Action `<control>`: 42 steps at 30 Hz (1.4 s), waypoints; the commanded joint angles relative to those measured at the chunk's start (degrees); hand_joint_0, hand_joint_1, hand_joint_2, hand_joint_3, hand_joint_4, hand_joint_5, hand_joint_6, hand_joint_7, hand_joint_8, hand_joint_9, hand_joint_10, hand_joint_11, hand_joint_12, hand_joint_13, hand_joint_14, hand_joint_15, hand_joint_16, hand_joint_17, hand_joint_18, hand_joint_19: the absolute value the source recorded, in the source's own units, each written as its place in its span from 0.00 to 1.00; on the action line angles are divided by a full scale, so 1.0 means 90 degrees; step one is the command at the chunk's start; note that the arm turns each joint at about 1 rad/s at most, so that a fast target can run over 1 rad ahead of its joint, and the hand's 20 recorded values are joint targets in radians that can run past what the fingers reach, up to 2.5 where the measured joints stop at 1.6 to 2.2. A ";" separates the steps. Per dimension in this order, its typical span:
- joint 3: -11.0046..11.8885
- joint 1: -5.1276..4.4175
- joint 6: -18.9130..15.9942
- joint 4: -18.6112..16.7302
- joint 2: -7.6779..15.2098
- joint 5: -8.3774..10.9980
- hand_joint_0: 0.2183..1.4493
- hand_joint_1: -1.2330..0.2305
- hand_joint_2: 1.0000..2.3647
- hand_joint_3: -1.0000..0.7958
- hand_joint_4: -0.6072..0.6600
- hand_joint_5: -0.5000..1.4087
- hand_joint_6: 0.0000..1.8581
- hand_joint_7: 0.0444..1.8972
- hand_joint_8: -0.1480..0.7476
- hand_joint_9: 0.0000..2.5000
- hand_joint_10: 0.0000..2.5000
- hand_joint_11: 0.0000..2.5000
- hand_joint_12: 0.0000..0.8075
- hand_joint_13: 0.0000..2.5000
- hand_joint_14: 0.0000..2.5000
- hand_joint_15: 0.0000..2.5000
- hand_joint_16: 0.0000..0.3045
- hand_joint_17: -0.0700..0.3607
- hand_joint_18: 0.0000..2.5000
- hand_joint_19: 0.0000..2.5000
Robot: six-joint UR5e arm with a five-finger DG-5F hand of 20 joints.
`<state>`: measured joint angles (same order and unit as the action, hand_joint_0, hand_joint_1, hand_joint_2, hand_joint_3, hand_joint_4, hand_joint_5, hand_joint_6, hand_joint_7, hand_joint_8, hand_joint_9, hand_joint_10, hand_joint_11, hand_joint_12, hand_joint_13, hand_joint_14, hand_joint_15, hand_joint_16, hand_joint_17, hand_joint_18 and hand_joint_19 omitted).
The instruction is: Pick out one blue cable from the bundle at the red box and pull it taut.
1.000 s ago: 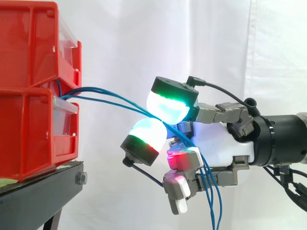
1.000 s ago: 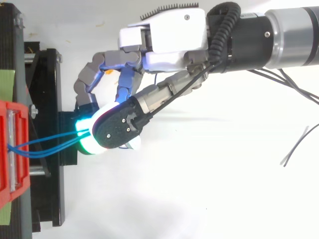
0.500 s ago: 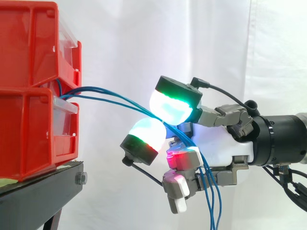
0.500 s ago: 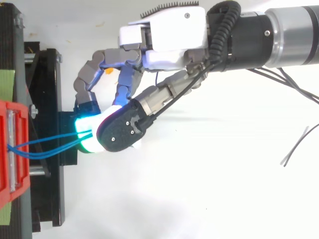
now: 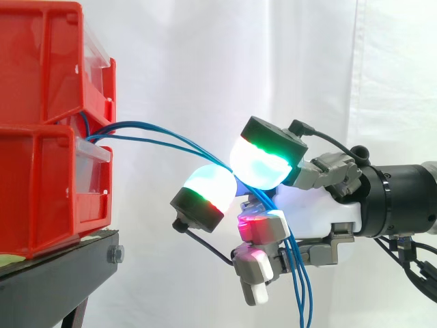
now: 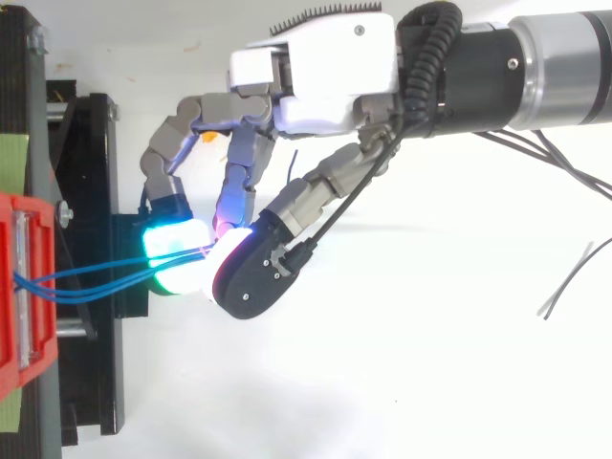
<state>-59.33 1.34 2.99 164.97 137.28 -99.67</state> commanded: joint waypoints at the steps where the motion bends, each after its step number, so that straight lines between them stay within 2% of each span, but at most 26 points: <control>1: -0.0020 -0.0002 0.0000 -0.0010 0.0000 0.0000 0.41 0.24 0.00 0.28 0.38 0.21 0.51 0.49 0.47 0.50 0.01 0.34 0.40 0.44 0.01 0.27 0.15 0.39 0.36 0.26; 2: -0.0020 -0.0002 0.0000 -0.0010 0.0000 0.0000 0.41 0.23 0.00 0.28 0.39 0.21 0.51 0.48 0.46 0.50 0.01 0.35 0.40 0.44 0.01 0.27 0.15 0.39 0.36 0.26; 6: -0.0029 -0.0002 0.0000 0.0000 0.0000 0.0000 0.27 0.26 0.00 0.28 0.50 0.21 0.50 0.42 0.47 0.51 0.01 0.34 0.42 0.44 0.01 0.27 0.15 0.41 0.36 0.26; 10: -0.0029 -0.0002 0.0000 0.0010 0.0000 0.0000 0.20 0.31 0.00 0.28 0.53 0.21 0.48 0.44 0.49 0.51 0.01 0.34 0.45 0.45 0.01 0.27 0.17 0.44 0.37 0.25; 11: -0.0029 -0.0002 0.0000 0.0010 0.0000 0.0000 0.20 0.31 0.00 0.28 0.53 0.21 0.48 0.44 0.49 0.51 0.01 0.34 0.46 0.45 0.01 0.27 0.17 0.44 0.37 0.25; 15: -0.0029 0.0008 0.0000 -0.0010 0.0000 0.0000 0.24 0.42 0.00 0.28 0.52 0.22 0.48 0.48 0.48 0.53 0.01 0.34 0.44 0.45 0.01 0.27 0.16 0.42 0.36 0.26; 17: -0.0029 0.0008 0.0000 0.0000 0.0000 0.0000 0.29 0.46 0.00 0.28 0.50 0.22 0.48 0.50 0.47 0.54 0.01 0.34 0.42 0.45 0.01 0.27 0.15 0.40 0.35 0.27; 18: -0.0029 0.0008 0.0000 0.0000 0.0000 0.0000 0.30 0.46 0.00 0.28 0.50 0.22 0.49 0.50 0.47 0.54 0.01 0.34 0.42 0.45 0.01 0.27 0.15 0.40 0.35 0.27; 22: -0.0039 0.0008 0.0000 0.0029 0.0000 0.0000 0.29 0.36 0.02 0.43 0.51 0.23 0.49 0.55 0.48 0.56 0.01 0.35 0.42 0.46 0.01 0.29 0.15 0.40 0.36 0.27; 26: -0.0049 0.0008 0.0010 0.0010 0.0000 0.0010 0.28 0.32 0.02 0.49 0.50 0.24 0.49 0.56 0.50 0.58 0.01 0.34 0.46 0.48 0.01 0.29 0.17 0.43 0.39 0.27; 36: -0.0049 0.0018 0.0010 -0.0010 0.0000 0.0010 0.33 0.25 0.02 0.51 0.50 0.23 0.50 0.55 0.48 0.53 0.01 0.36 0.43 0.46 0.01 0.30 0.15 0.41 0.37 0.27; 42: -0.0078 0.0018 0.0010 -0.0010 0.0000 0.0000 0.41 0.23 0.02 0.45 0.46 0.22 0.51 0.58 0.49 0.52 0.01 0.37 0.42 0.45 0.01 0.30 0.15 0.40 0.37 0.27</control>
<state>-59.85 1.50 3.08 164.88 137.28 -99.59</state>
